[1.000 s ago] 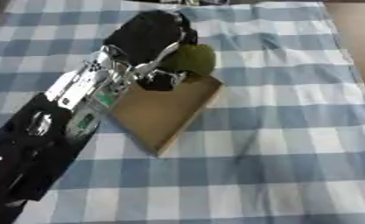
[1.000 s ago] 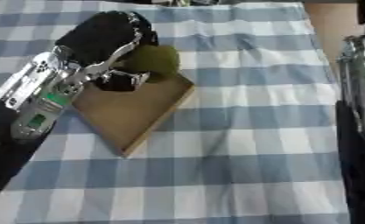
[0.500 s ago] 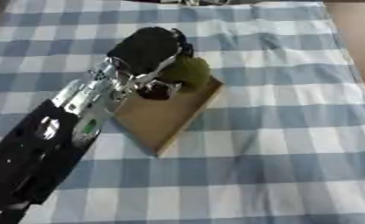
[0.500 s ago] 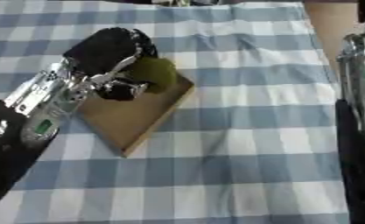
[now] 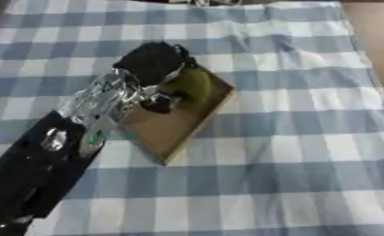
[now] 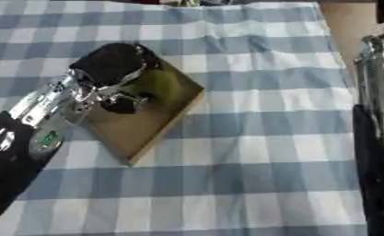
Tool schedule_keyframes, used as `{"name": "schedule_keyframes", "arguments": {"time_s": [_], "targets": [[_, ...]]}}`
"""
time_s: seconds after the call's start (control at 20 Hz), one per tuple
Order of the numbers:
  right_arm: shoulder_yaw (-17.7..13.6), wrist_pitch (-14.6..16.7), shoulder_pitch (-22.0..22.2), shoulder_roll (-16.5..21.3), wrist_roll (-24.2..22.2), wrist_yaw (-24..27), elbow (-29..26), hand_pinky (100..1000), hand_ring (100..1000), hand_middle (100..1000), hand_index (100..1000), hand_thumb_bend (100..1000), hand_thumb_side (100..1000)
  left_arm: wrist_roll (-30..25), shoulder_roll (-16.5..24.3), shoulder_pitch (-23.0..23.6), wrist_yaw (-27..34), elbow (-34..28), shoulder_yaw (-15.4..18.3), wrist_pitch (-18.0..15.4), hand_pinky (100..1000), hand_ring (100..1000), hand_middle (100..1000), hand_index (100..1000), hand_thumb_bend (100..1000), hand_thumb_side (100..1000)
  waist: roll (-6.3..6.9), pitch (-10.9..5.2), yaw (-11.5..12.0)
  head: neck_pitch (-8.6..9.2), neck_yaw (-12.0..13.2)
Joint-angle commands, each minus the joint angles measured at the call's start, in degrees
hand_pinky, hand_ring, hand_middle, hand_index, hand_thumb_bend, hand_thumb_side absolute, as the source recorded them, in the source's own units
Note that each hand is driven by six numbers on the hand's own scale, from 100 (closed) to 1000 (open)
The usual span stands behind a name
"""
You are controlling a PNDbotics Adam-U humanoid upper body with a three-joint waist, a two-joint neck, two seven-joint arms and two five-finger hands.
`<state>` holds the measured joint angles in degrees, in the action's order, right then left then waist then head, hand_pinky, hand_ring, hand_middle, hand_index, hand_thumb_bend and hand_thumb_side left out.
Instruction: Pick up objects on the table and place them in the box.
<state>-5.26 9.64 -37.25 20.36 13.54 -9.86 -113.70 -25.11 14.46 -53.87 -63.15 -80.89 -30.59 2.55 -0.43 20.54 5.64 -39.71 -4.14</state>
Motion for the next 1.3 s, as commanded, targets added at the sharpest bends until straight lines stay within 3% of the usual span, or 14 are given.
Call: {"name": "schedule_keyframes", "arguments": {"time_s": [0.05, 0.1, 0.25, 0.4, 0.65, 1.0, 1.2, 1.25, 1.3], "targets": [[-0.3, 0.0, -0.7, 0.7, 0.2, 0.3, -0.9, 841, 796, 708, 802, 100, 577, -2.7, 0.4, -0.7, -1.1, -1.1, 0.7, 0.2, 837, 784, 777, 890, 327, 125, 0.12, -1.34, -0.1, 0.03, -0.1], [-0.3, 0.0, -0.7, 0.7, 0.2, 0.3, -0.9, 841, 796, 708, 802, 100, 578, -3.6, 0.5, -0.7, -1.7, -1.5, 0.8, 0.5, 878, 819, 805, 911, 494, 307, 0.14, -1.36, -0.1, 0.02, -0.1], [-0.3, 0.0, -0.7, 0.7, 0.2, 0.3, -0.9, 841, 796, 708, 802, 100, 578, -5.8, 0.7, -0.6, -4.3, -2.5, 1.3, 1.6, 927, 867, 835, 935, 671, 449, 0.21, -1.41, -0.1, 0.07, 0.0], [-0.3, 0.0, -0.7, 0.8, 0.3, 0.3, -0.9, 842, 796, 708, 801, 100, 577, -7.1, 1.0, -0.3, -5.8, -3.9, 1.8, 2.7, 927, 868, 829, 931, 712, 540, 0.28, -1.45, -0.1, 0.09, -0.2], [-0.3, -0.1, -0.5, 0.9, 0.3, 0.2, -0.9, 842, 796, 708, 801, 100, 578, -8.3, 2.5, 0.0, -5.7, -7.6, 2.6, 3.6, 928, 869, 829, 932, 725, 550, 0.39, -1.53, 0.0, 0.04, -0.4], [-0.4, -0.2, -0.4, 1.2, 0.6, 0.1, -0.9, 842, 796, 708, 801, 100, 578, -10.5, 5.6, 0.8, -1.4, -17.7, 6.0, 6.0, 926, 860, 823, 931, 659, 531, 0.55, -1.62, 0.2, -0.13, -1.3], [-0.4, -0.2, -0.4, 1.2, 0.6, 0.0, -0.9, 842, 796, 708, 801, 100, 578, -12.0, 6.3, 1.0, -0.2, -20.1, 6.5, 6.9, 926, 860, 823, 931, 659, 531, 0.57, -1.62, 0.2, -0.14, -1.3], [-0.6, -0.2, -0.3, 1.3, 0.8, 0.0, -0.9, 841, 796, 709, 801, 100, 579, -12.0, 6.2, 0.9, 0.1, -20.7, 6.9, 7.3, 902, 806, 806, 943, 243, 494, 0.51, -1.71, 0.6, -0.33, -2.2], [-0.9, -0.3, -0.1, 1.4, 1.0, -0.1, -0.9, 841, 796, 709, 801, 100, 579, -11.5, 6.3, 0.8, 0.7, -21.7, 7.9, 7.9, 896, 793, 798, 945, 182, 475, 0.47, -1.79, 1.0, -0.48, -3.0]]}}
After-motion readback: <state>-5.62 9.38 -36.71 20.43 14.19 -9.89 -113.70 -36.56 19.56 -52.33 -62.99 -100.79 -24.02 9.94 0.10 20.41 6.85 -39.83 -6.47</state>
